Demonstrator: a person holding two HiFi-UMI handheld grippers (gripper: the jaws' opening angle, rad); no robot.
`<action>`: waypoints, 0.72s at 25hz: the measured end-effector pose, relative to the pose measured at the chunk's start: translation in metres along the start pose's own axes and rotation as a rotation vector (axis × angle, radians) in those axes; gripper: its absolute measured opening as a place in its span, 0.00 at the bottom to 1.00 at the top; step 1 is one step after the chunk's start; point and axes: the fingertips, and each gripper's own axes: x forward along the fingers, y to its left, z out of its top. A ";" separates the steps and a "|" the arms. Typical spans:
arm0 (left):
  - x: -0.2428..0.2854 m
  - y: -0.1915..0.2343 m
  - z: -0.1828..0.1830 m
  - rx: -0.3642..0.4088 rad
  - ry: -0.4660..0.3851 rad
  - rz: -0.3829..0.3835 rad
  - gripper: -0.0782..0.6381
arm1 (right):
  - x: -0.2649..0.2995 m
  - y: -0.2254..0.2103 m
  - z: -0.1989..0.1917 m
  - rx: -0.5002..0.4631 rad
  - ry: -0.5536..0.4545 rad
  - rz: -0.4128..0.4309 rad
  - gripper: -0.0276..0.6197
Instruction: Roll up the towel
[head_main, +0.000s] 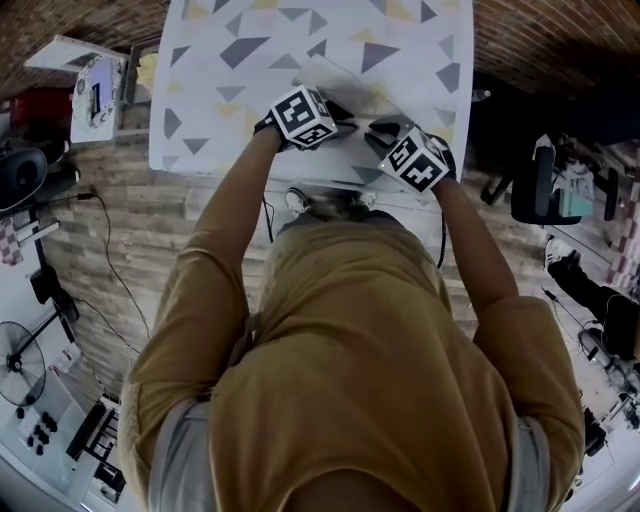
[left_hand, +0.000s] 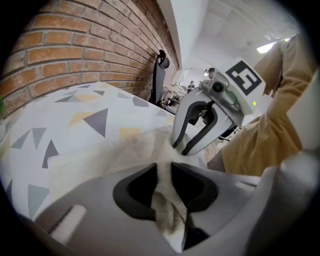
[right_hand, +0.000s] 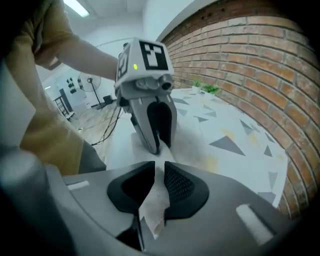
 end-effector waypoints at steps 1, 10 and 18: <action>0.000 0.000 0.000 0.006 -0.005 0.019 0.32 | 0.010 0.000 -0.007 0.005 0.022 -0.005 0.14; -0.036 0.002 0.009 0.047 -0.152 0.335 0.34 | 0.021 -0.010 -0.016 0.047 0.047 -0.040 0.14; -0.017 -0.025 -0.010 0.167 -0.097 0.409 0.28 | 0.020 -0.010 -0.012 0.040 0.054 -0.063 0.14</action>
